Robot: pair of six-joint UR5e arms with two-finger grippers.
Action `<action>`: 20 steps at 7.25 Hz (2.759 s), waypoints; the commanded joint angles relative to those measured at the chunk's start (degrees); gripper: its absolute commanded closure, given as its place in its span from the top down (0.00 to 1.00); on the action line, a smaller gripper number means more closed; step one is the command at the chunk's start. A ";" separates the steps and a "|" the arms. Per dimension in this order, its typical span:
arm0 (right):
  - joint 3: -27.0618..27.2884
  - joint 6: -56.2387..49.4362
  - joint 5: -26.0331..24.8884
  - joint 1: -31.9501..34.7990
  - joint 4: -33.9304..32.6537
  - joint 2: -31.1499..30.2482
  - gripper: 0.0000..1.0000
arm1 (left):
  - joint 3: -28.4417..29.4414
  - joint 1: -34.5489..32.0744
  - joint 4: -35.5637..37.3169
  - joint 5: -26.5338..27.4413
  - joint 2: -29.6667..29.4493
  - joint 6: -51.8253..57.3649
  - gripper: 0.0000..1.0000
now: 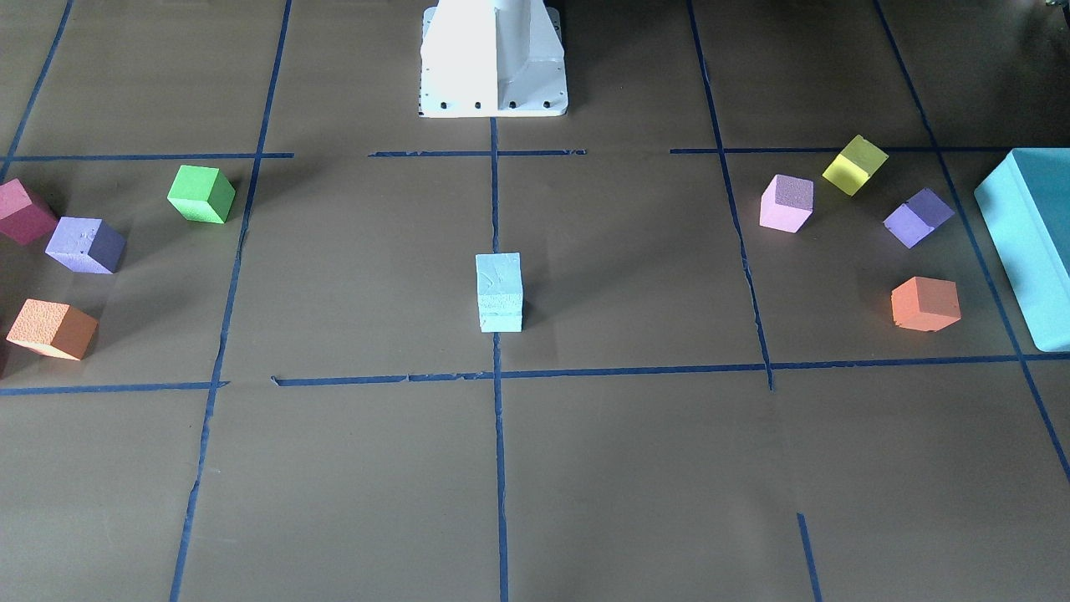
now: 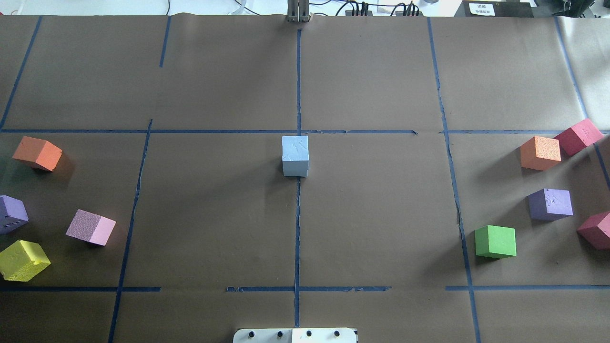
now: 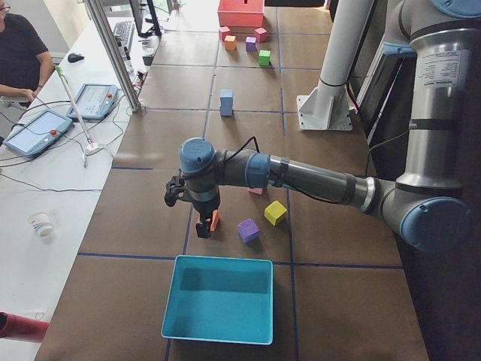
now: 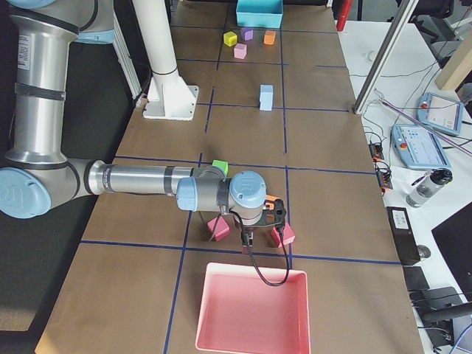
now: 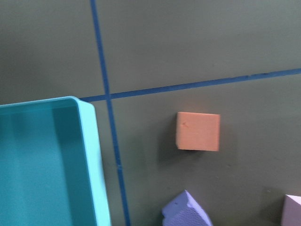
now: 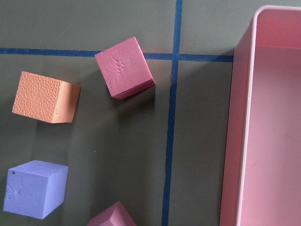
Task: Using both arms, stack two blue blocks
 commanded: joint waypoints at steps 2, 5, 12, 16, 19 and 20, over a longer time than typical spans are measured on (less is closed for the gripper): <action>0.45 0.12 0.11 0.00 0.11 0.34 1.00 | 7.76 -0.67 -10.01 -0.07 3.84 -0.26 1.00; 0.36 -0.05 0.02 0.18 0.11 0.69 1.00 | 6.97 -1.28 -8.26 -0.07 3.76 -0.44 1.00; 0.36 -0.05 0.02 0.53 0.11 0.78 1.00 | 6.09 -4.27 -3.50 -2.80 1.65 0.00 1.00; 0.01 -0.23 -0.15 0.62 0.11 0.78 1.00 | 6.09 -4.27 -3.50 -2.71 1.65 0.00 1.00; -0.16 -0.32 -0.24 0.62 0.11 0.78 1.00 | 6.26 -4.27 -3.77 -2.71 1.65 0.09 1.00; -0.16 -0.32 -0.33 0.62 0.11 0.78 1.00 | 6.26 -4.27 -3.77 -2.71 1.65 0.09 1.00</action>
